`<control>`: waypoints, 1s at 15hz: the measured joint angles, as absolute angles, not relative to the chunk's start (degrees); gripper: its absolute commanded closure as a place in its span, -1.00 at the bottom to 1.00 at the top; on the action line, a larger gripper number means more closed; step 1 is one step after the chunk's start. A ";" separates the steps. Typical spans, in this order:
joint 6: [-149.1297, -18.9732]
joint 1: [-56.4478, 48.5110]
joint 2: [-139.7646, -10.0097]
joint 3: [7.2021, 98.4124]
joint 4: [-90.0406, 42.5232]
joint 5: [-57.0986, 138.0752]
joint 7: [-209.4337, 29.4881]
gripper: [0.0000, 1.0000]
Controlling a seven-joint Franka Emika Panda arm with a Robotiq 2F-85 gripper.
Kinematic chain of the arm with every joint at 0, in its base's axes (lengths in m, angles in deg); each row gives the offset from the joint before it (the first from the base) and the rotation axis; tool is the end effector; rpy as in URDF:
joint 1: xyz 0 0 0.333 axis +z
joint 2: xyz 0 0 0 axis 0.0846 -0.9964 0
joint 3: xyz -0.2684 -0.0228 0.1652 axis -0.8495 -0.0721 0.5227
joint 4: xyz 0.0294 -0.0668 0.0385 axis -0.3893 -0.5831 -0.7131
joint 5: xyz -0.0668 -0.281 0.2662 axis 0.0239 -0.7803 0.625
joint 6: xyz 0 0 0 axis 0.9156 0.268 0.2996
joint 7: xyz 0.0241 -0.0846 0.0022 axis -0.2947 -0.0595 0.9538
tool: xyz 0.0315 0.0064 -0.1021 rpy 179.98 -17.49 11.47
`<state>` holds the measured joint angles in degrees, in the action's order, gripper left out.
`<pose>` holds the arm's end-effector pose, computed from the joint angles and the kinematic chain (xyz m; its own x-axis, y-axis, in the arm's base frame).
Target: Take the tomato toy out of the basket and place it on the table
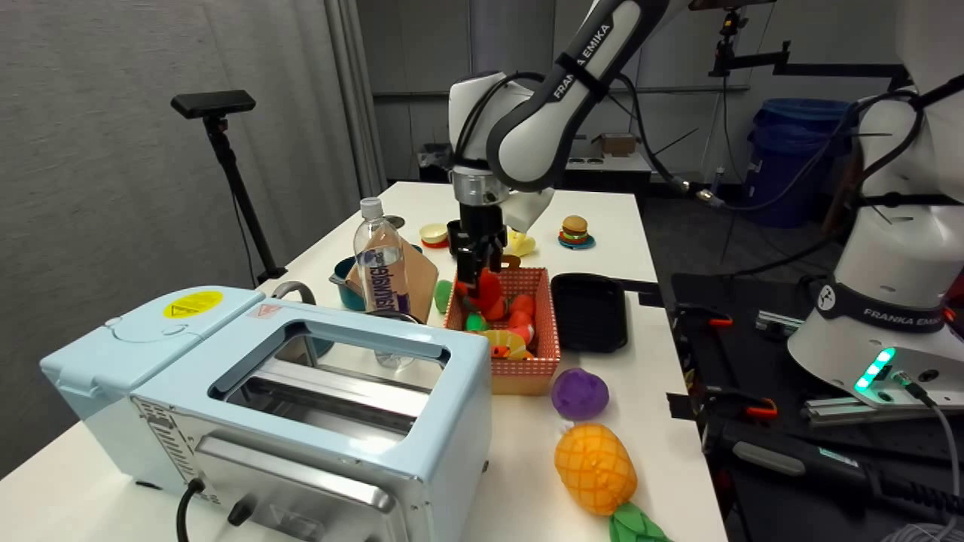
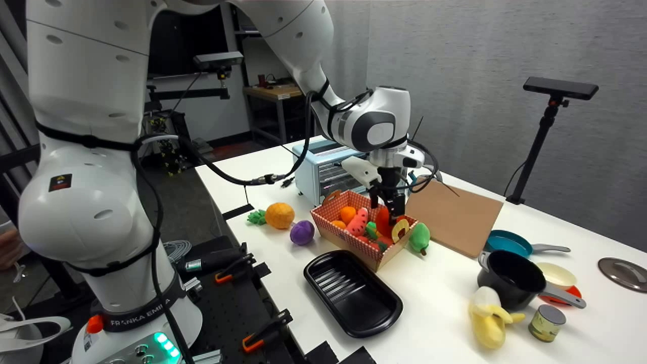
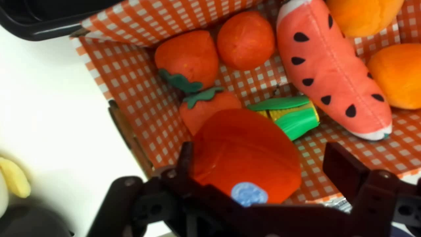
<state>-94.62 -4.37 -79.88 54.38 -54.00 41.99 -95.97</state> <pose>0.5736 -0.0187 0.2290 0.9809 -0.1932 0.0230 -0.1937 -0.9807 0.0261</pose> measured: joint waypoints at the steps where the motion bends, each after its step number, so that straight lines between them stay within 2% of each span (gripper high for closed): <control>1: -94.62 -4.81 -79.95 54.15 -53.51 42.14 -95.93 -1.00; 6: -94.62 -6.40 -80.55 53.90 -52.12 43.52 -95.58 -1.00; 7: -94.62 -6.51 -80.71 53.90 -52.05 43.59 -95.58 -0.81; 8: -94.62 -6.55 -80.94 53.90 -51.99 43.62 -95.58 -0.45; 15: -94.62 -6.55 -82.50 53.90 -51.17 44.53 -95.70 0.59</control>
<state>-94.62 -6.55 -82.50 53.90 -51.17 44.53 -95.70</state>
